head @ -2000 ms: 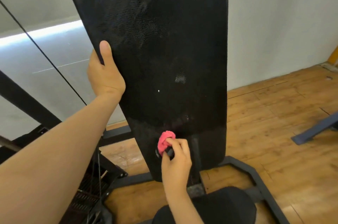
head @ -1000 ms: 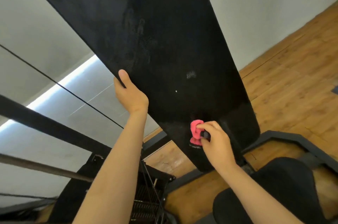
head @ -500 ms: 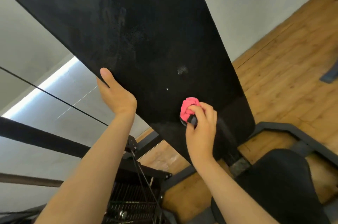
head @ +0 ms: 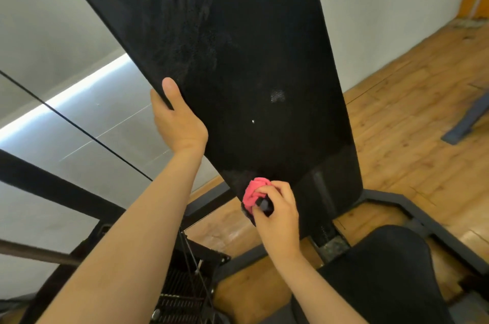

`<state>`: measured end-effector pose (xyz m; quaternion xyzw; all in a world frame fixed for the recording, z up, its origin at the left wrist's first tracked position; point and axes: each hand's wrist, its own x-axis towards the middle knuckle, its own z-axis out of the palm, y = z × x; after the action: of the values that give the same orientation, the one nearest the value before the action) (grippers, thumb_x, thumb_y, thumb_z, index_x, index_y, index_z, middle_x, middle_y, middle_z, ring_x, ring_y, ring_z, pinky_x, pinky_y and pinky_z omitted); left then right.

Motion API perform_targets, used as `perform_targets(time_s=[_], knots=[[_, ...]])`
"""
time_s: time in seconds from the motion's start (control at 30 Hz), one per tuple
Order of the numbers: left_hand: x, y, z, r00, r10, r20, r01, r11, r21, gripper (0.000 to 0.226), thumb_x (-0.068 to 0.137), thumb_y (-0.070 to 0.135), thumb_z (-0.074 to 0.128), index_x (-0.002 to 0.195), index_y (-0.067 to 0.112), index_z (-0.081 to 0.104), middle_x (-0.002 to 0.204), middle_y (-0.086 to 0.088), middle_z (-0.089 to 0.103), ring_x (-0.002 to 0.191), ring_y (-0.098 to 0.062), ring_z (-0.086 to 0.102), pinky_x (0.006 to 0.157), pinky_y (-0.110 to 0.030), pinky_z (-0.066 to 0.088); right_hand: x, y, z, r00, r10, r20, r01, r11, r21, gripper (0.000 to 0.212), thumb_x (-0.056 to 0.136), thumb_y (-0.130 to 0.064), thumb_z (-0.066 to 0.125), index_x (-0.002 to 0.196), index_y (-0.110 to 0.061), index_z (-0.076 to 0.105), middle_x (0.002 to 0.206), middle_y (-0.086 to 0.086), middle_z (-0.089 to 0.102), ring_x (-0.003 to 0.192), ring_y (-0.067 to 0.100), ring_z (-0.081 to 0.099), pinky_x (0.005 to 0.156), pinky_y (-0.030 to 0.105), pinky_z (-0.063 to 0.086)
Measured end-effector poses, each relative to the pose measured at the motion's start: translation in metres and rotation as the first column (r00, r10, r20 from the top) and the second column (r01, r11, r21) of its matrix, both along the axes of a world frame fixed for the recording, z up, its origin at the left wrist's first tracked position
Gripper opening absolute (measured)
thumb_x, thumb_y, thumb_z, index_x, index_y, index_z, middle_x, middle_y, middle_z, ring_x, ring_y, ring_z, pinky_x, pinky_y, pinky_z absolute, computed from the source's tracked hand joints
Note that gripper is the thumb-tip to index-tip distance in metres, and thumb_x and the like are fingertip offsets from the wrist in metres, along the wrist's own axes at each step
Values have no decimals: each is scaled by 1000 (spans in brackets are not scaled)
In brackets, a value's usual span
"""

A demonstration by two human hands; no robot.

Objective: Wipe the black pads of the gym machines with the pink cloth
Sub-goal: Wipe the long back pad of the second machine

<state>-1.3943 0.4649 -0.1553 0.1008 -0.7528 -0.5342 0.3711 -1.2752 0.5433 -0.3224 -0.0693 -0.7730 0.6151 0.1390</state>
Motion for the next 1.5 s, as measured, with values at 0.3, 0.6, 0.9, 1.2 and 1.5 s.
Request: perform_targets(time_s=[0.3,0.6,0.9,1.2,1.5], knots=[[2,2,1,1000,-18,24,18,1000,-23,44,103,42,27,134,18,47,124,9,54,102,2,45,78,-3,29,6,-16,7,995,-101,15,101,994,-43,11,88,-33,66,96,-34,59,114,-15,41,109,4,44,90,20,44],[-1,-1,-1,999,-47,8,47,998,-30,18,104,37,29,109,30,44,93,28,48,81,20,49,66,4,34,-3,-49,-16,917,-379,-126,397,830,392,55,79,-41,72,121,-18,45,122,11,47,111,27,48,91,48,47],[0,-2,-1,998,-67,-22,66,996,-64,22,103,36,29,84,41,37,82,24,45,75,29,45,66,3,34,-4,-48,4,936,-290,-198,301,953,30,41,84,-26,70,118,-30,46,122,-5,38,108,9,44,80,28,54],[3,-1,3,997,-71,-39,69,996,-54,12,93,47,28,90,42,39,86,24,47,77,28,46,67,3,35,-32,-36,30,904,-68,-423,196,943,268,49,80,-19,75,122,-27,52,118,1,46,104,15,46,77,16,46],[5,1,3,996,-82,-42,81,996,-42,18,101,38,29,87,43,38,85,28,44,77,31,44,67,4,33,-10,-21,-13,935,88,-342,66,908,414,53,69,-15,85,115,-26,62,110,-2,53,99,13,52,71,20,53]])
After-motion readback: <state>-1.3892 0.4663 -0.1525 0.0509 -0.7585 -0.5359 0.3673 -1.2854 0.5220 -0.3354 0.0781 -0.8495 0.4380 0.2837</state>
